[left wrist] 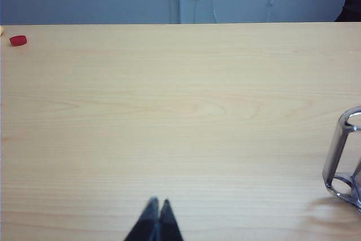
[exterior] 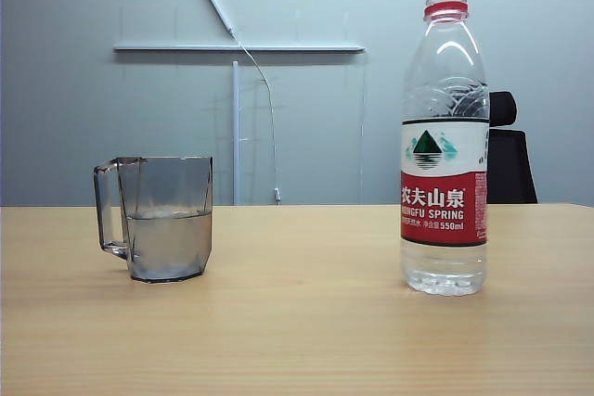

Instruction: Pick up the mineral water bottle on the table and pour water into the mug until it's half full.

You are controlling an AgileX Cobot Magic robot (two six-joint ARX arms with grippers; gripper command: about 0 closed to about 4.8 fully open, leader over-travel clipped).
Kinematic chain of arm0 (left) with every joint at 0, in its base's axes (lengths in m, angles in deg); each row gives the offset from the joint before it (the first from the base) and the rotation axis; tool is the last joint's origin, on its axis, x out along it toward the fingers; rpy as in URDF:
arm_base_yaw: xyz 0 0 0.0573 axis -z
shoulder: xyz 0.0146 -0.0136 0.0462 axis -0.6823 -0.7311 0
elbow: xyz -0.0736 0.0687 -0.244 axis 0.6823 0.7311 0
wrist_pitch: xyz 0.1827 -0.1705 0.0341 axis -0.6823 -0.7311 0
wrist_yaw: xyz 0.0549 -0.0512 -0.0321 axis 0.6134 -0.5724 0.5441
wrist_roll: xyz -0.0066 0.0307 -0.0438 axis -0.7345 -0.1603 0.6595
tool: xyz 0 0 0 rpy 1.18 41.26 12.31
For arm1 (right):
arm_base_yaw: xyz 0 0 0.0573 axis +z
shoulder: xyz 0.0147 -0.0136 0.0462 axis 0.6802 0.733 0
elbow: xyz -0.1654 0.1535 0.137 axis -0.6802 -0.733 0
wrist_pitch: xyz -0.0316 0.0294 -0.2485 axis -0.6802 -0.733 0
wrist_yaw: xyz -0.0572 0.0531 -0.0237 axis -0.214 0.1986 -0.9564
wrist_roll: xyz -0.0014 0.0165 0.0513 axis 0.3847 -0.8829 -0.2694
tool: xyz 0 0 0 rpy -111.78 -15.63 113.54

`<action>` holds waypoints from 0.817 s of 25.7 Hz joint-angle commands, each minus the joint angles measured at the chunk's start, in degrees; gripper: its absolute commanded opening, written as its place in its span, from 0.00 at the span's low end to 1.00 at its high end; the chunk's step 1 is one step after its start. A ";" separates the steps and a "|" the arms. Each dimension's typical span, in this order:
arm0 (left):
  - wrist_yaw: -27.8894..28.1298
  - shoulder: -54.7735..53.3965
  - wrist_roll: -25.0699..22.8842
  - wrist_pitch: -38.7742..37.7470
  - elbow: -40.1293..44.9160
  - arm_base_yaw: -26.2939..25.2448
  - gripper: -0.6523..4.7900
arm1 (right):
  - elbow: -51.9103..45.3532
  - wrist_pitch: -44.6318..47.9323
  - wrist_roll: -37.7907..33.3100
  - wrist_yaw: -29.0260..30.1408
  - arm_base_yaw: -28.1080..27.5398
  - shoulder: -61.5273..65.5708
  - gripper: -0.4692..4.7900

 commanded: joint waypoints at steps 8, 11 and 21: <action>-0.22 -0.02 0.17 0.52 -0.13 -0.02 0.12 | -0.26 1.38 -0.04 -0.02 -4.28 -0.09 0.13; -0.22 -0.02 0.17 0.55 -0.13 -0.02 0.12 | -0.26 1.33 -0.02 -0.02 -4.28 -0.09 0.13; -0.24 -0.02 0.17 0.55 -0.13 -0.02 0.12 | -0.24 0.57 0.00 -0.04 -4.28 -0.09 0.13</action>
